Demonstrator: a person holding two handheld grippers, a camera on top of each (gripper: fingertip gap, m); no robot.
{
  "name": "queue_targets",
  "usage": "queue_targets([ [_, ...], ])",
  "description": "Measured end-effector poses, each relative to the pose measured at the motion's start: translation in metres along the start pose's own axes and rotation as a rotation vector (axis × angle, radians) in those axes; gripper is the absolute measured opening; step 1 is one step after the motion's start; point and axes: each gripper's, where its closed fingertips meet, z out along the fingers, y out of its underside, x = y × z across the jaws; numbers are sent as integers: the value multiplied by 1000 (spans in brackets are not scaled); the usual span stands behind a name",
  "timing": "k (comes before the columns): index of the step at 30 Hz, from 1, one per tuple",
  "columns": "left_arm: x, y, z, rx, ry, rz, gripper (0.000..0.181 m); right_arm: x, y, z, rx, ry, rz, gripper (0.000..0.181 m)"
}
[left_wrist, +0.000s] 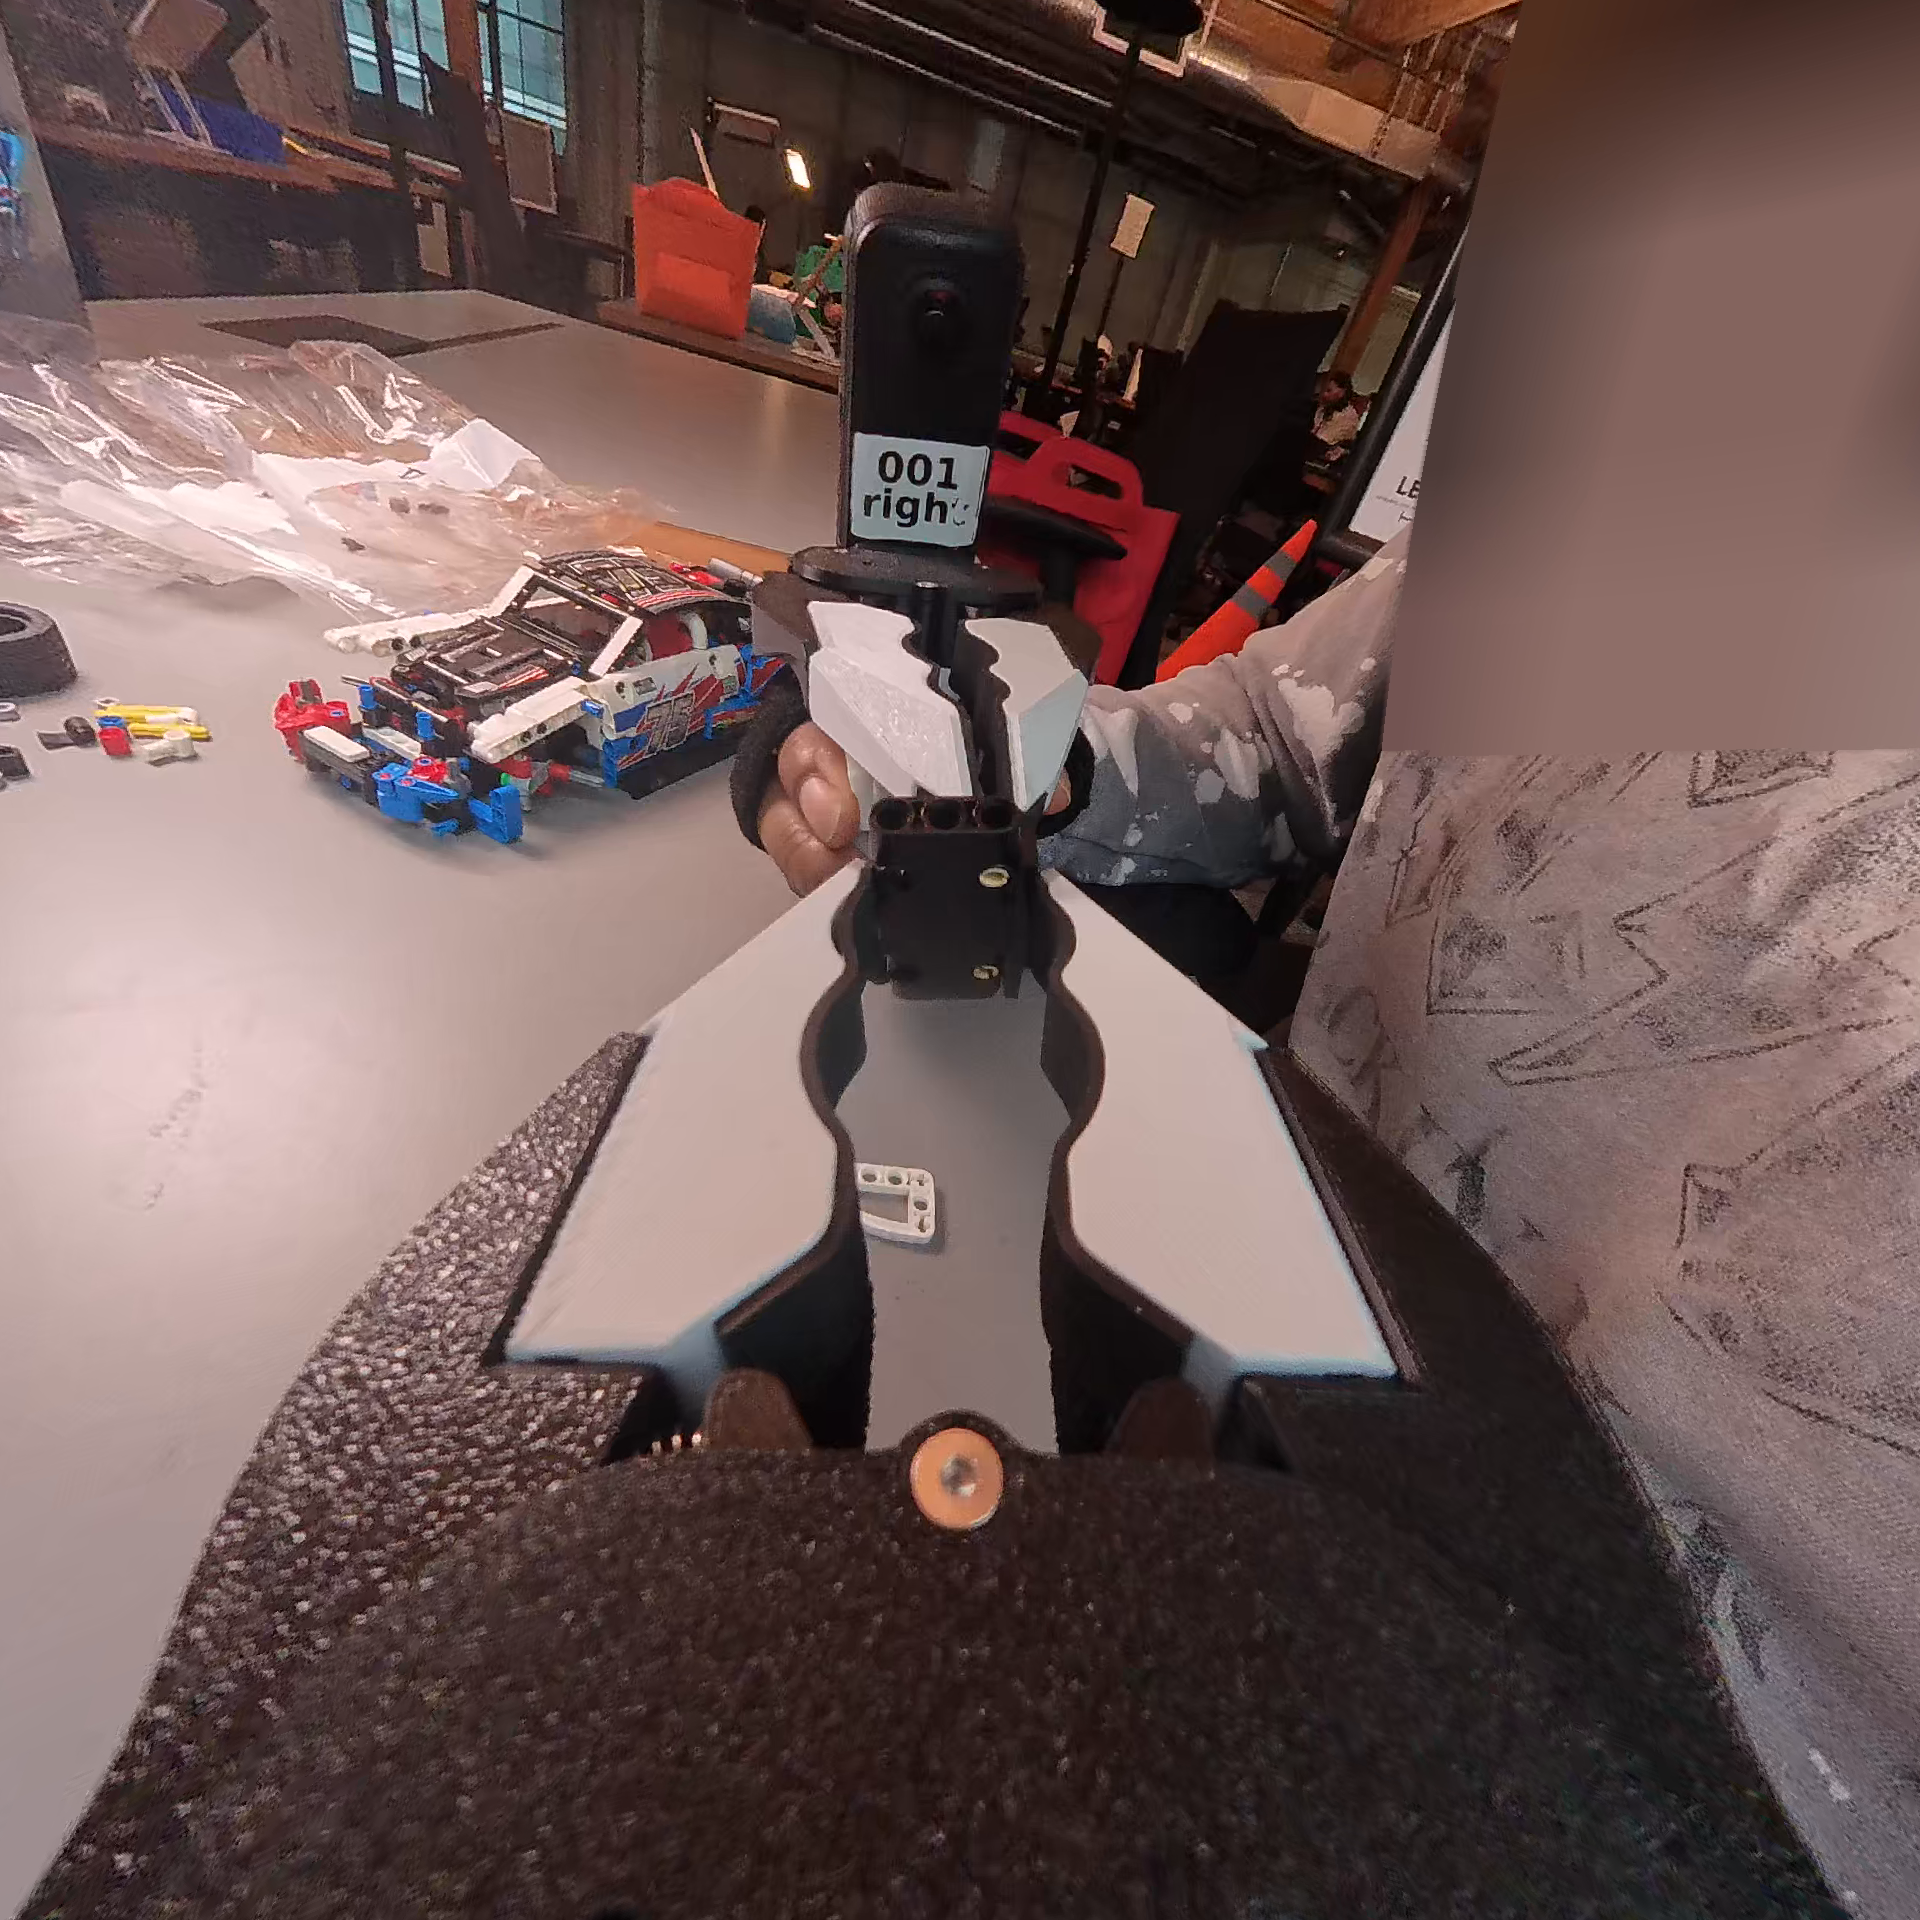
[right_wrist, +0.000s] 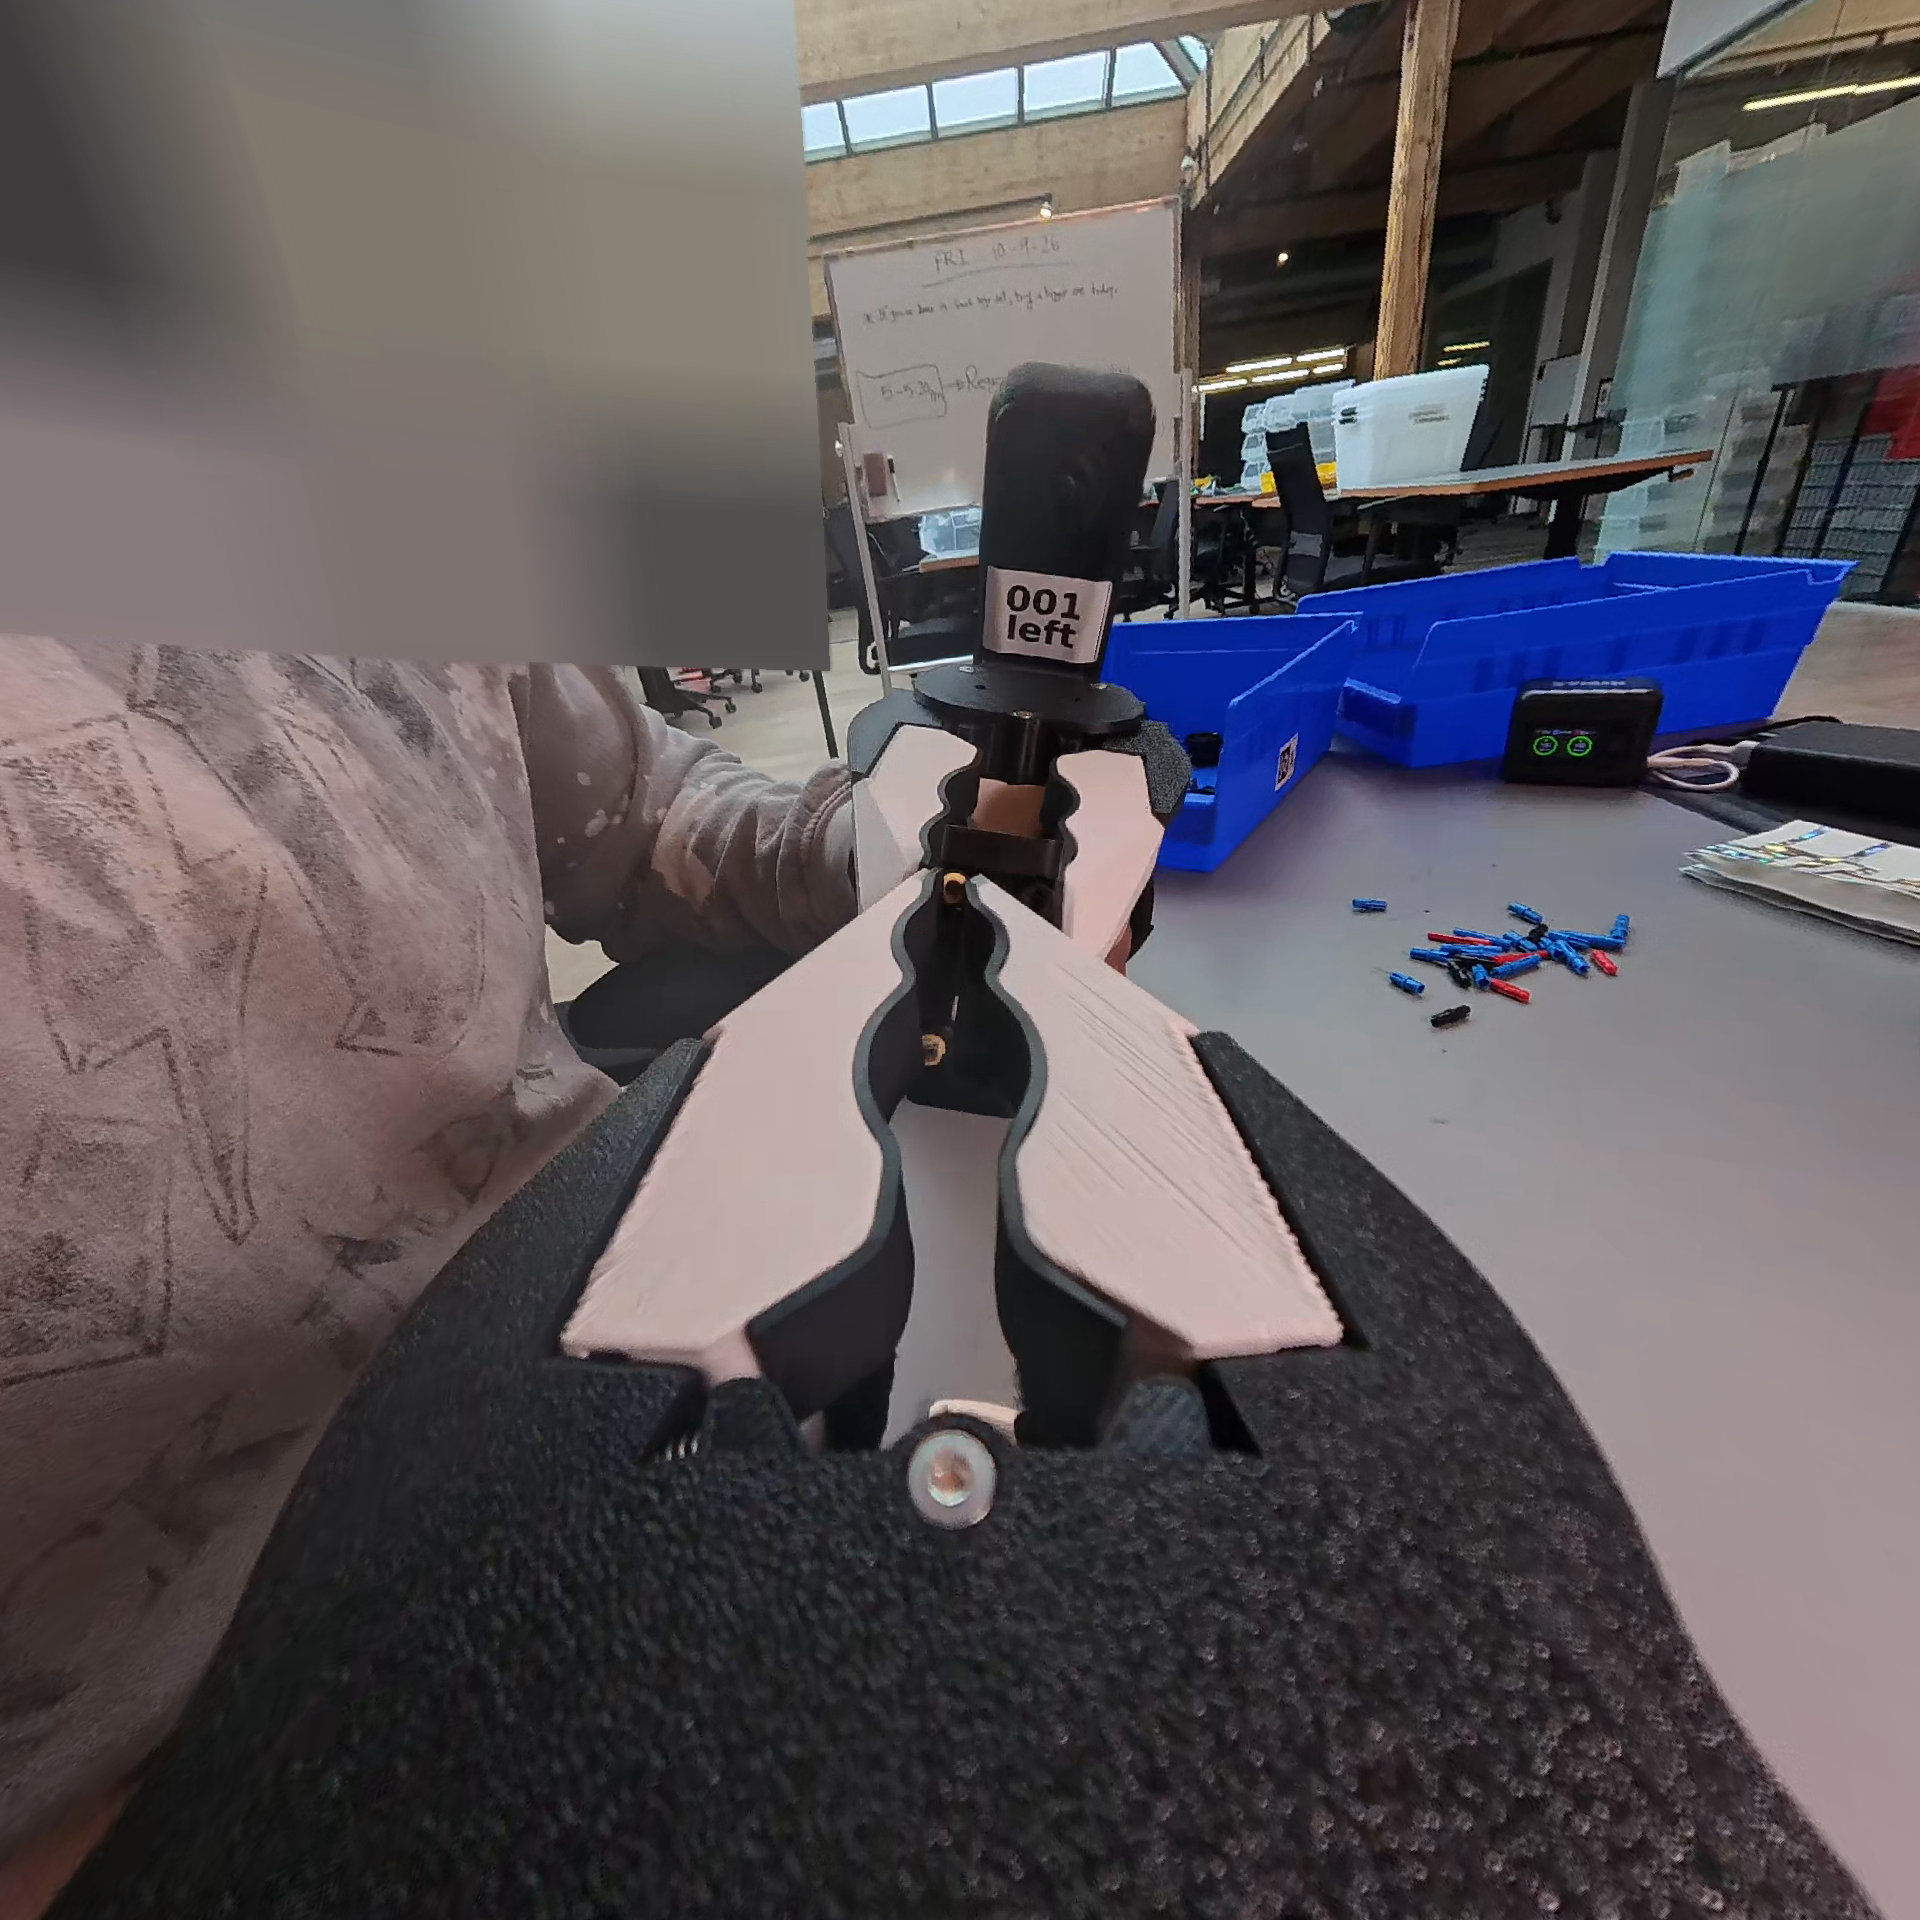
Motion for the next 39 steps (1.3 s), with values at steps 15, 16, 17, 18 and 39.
queue_targets([
  [15,5,-8,-1,16,-27,91,27,-6,-7,-2,48,-29,-22,0],
  [16,5,-8,-1,16,-30,97,27,-6,-8,-2,50,-30,-25,0],
  [17,5,-9,-2,16,-30,99,27,-6,-8,-2,52,-31,-25,0],
  [18,3,-9,-3,18,-39,99,27,-6,-9,-3,60,-35,-25,0],
  [39,2,5,-2,-51,-54,203,27,-6,7,3,-68,-3,-40,9],
])
